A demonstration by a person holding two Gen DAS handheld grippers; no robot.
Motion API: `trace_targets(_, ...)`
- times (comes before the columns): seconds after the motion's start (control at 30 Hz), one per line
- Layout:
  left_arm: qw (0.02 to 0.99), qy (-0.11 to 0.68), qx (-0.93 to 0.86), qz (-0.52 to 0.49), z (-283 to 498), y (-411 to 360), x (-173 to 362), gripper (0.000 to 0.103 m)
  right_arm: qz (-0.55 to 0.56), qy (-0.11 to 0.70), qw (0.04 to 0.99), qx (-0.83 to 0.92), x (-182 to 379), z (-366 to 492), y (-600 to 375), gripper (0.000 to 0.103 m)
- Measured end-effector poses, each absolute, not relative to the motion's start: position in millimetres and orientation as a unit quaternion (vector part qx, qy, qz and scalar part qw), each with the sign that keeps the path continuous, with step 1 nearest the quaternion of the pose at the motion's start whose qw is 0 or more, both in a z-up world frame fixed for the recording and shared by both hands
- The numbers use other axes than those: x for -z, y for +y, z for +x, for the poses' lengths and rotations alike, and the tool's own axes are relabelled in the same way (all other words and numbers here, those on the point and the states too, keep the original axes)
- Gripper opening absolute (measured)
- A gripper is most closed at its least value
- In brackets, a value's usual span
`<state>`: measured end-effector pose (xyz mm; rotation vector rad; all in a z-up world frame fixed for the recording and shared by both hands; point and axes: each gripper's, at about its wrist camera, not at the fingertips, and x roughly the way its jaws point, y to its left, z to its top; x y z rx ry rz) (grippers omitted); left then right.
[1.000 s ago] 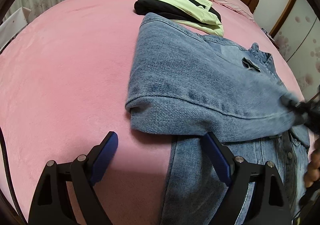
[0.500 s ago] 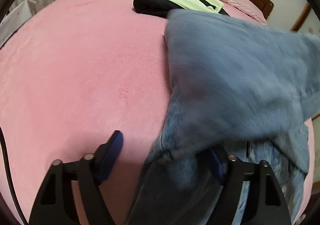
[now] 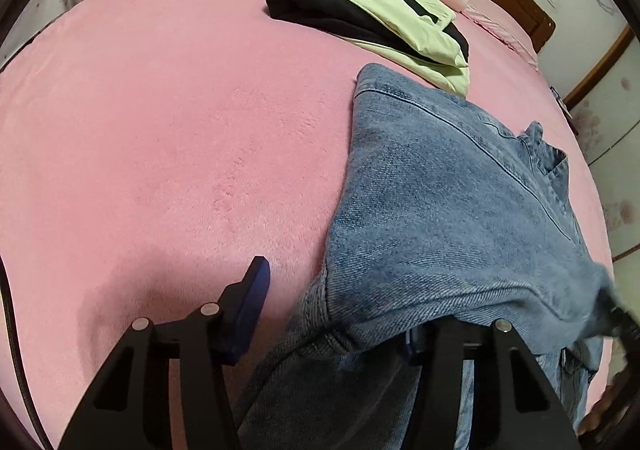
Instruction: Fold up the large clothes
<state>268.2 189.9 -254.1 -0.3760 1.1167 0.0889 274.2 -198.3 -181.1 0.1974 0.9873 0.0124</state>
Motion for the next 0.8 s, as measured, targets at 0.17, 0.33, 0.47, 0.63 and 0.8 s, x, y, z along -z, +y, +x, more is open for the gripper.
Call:
trace_targets(0.17, 0.826, 0.537, -0.023, -0.167, 265.3, 190.4, 250.8, 0.054, 0.12, 0.515, 0.849, -0.018, 211.1, 265.6, -209.9, 0.016)
trace_targets(0.33, 0.813, 0.561, 0.043, -0.147, 254.6, 186.6, 237.5, 0.062, 0.223, 0.516, 0.824, -0.071, 205.2, 270.6, -237.2, 0.04)
trace_targets(0.47, 0.821, 0.552, 0.086, -0.115, 248.2, 182.9, 211.9, 0.066, 0.276, 0.511, 0.81, -0.079, 204.8, 281.4, -256.8, 0.046)
trace_targets(0.63, 0.836, 0.529, 0.081, -0.117, 278.5, 188.0, 191.1, 0.068, 0.291, 0.525, 0.796, -0.075, 217.0, 310.5, -268.8, 0.046)
trace_targets(0.8, 0.836, 0.53, 0.072, -0.12, 341.6, 186.2, 206.0, 0.07, 0.308, 0.538, 0.781, -0.075, 239.9, 331.8, -276.2, 0.048)
